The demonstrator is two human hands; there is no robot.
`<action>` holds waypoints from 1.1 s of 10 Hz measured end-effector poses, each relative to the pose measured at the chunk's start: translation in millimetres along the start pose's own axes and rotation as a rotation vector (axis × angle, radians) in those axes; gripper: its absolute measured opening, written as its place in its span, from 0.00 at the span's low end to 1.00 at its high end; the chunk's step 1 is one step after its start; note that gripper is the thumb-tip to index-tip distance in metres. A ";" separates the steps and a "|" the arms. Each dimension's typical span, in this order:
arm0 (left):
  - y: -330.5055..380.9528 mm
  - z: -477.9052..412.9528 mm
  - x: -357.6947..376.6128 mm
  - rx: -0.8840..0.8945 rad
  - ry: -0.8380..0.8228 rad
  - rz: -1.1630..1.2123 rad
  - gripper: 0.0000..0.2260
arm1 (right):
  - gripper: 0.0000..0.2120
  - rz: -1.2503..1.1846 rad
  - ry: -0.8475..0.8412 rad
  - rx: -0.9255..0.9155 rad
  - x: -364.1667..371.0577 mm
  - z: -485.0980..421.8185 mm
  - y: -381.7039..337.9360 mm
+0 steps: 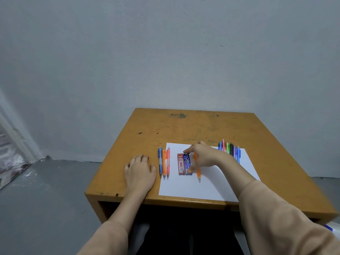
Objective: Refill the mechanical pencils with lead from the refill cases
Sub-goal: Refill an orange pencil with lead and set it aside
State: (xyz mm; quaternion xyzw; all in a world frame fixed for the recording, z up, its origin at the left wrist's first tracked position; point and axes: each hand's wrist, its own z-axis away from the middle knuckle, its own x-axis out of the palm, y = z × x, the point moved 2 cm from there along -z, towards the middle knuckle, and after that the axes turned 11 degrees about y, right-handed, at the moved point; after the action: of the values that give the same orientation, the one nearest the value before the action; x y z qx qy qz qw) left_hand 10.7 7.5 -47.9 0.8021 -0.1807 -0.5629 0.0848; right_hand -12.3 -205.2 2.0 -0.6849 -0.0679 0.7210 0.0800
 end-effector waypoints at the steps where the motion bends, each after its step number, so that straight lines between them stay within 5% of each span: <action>1: 0.4 -0.1 -0.1 0.003 0.003 0.001 0.21 | 0.37 0.000 0.010 -0.014 -0.2 0.3 -1.6; 5: -0.9 -1.1 2.0 0.005 0.004 0.001 0.21 | 0.39 -0.230 0.224 0.020 -3.8 5.5 -8.3; 8: -1.2 -0.6 1.9 0.003 0.018 0.013 0.21 | 0.18 -0.490 0.295 0.053 -9.8 24.6 -16.5; 11: 1.1 1.0 -5.0 0.012 0.093 0.155 0.17 | 0.11 -0.703 0.304 0.047 -20.1 45.8 -24.1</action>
State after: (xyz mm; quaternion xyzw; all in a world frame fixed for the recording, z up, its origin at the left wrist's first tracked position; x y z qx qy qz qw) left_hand 8.1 8.5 -43.5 0.8114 -0.2417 -0.5157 0.1316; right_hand -56.5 -185.3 29.1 -0.7169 -0.2693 0.5411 0.3474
